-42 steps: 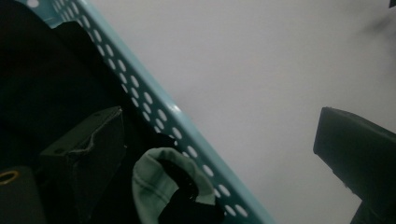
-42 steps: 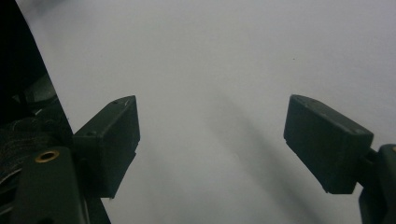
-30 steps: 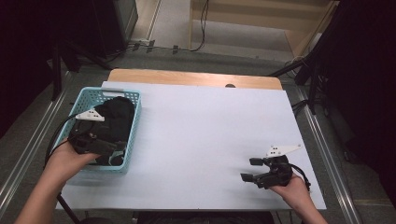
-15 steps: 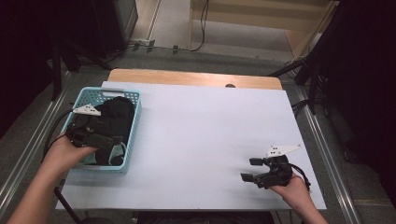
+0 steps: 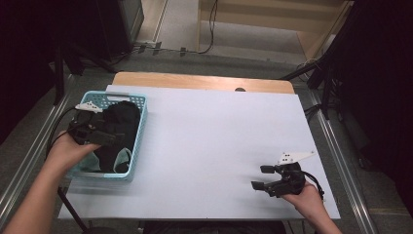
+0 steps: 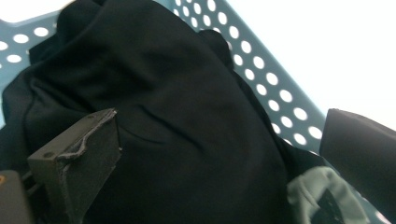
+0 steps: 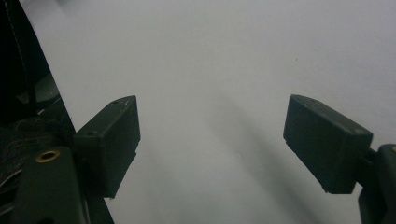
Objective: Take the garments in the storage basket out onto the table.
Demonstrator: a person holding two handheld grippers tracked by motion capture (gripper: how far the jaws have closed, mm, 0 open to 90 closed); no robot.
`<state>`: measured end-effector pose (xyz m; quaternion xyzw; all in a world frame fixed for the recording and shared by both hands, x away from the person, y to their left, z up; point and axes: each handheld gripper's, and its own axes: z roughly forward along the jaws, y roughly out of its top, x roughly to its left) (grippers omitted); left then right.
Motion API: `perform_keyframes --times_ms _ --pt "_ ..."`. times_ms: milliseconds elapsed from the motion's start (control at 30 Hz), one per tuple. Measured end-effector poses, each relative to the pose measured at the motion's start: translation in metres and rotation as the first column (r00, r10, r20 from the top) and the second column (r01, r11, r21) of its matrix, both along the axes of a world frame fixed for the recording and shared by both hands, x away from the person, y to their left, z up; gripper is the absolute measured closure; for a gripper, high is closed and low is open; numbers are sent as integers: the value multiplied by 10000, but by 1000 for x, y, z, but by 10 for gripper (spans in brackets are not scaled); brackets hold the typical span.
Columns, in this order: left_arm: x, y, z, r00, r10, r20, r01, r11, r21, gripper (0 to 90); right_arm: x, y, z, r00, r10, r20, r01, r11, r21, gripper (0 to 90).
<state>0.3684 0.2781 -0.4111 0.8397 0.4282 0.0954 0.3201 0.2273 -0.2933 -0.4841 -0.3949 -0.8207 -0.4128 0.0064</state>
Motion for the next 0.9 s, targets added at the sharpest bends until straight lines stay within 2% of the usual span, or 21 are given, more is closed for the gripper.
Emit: perform_keyframes --times_ms 200,367,567,733,900 --pt "8 -1 -2 10000 -28 -4 28 9995 310 0 -1 -1 0 10000 -81 -22 81 10000 18 172" --pt "17 1 -1 9999 48 127 -50 9999 164 0 -3 -2 0 9999 -115 -54 115 9999 -8 172" --pt "28 1 -1 9998 -58 186 57 10000 61 0 -7 -6 -1 9998 -217 -50 217 9998 -6 172" --pt "36 0 1 9991 -160 399 160 9999 4 0 -10 -9 -1 9995 -325 -38 325 9995 -4 173" --pt "46 1 0 9997 -138 206 137 9999 77 0 -12 -12 -2 9991 -419 -91 419 9991 -38 172"
